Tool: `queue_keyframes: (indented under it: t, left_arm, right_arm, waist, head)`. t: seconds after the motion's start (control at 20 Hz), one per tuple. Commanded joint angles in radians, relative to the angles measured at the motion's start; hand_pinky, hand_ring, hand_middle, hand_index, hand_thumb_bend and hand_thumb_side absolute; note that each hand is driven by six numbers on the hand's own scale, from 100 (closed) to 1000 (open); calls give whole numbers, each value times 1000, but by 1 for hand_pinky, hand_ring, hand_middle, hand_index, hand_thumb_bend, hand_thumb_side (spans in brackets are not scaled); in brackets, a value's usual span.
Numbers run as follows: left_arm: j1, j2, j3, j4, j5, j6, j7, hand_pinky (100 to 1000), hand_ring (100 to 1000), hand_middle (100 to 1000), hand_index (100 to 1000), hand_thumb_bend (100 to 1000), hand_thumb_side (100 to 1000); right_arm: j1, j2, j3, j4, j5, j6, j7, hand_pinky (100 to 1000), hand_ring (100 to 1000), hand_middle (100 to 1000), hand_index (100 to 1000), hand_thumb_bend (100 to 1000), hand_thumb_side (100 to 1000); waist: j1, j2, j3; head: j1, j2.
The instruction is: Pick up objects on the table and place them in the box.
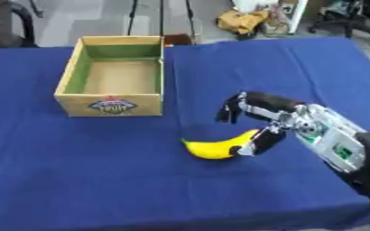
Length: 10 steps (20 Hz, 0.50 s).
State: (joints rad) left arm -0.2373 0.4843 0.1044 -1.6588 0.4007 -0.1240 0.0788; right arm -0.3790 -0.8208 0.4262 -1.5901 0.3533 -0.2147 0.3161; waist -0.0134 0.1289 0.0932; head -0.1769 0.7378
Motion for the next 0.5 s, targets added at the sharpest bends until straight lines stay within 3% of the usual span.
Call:
queue_keyframes:
  t: [0.05, 0.5]
  left_arm:
    - [-14, 17, 5, -11, 2, -2, -3, 782, 825, 815, 902, 1000, 711]
    - [-15, 15, 5, -11, 3, -2, -3, 783, 825, 815, 902, 1000, 711]
  right_arm:
    - [-18, -14, -4, 12, 16, -11, 4, 710, 607, 617, 757, 527, 100]
    - [-22, 2, 8, 61, 36, -26, 15, 707, 605, 612, 754, 526, 100]
  waist:
    - [3, -10, -1]
    - [6, -8, -1]
  head:
    - [-2, 6]
    - [-3, 7]
